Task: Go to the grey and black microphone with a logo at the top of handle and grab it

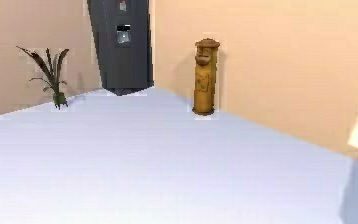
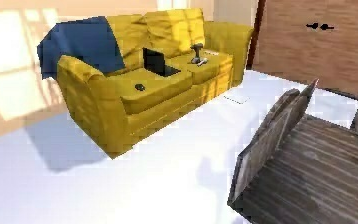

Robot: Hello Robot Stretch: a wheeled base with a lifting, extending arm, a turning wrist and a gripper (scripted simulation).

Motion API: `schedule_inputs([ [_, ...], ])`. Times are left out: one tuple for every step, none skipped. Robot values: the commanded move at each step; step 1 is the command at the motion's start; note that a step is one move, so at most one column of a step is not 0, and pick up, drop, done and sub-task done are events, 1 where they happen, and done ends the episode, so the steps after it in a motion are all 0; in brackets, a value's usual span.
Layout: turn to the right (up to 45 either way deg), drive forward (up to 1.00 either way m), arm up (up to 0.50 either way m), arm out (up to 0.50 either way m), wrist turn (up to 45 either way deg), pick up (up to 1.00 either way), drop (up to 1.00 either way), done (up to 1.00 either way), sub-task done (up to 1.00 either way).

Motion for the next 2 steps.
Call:
schedule_inputs([
  [45.0, 0.00, 0.00, 0.00, 0.0, 0.00, 0.00, 0.00, 0.00],
  [18.0, 0.00, 0.00, 0.00, 0.0, 0.00, 0.00, 0.00, 0.00],
])
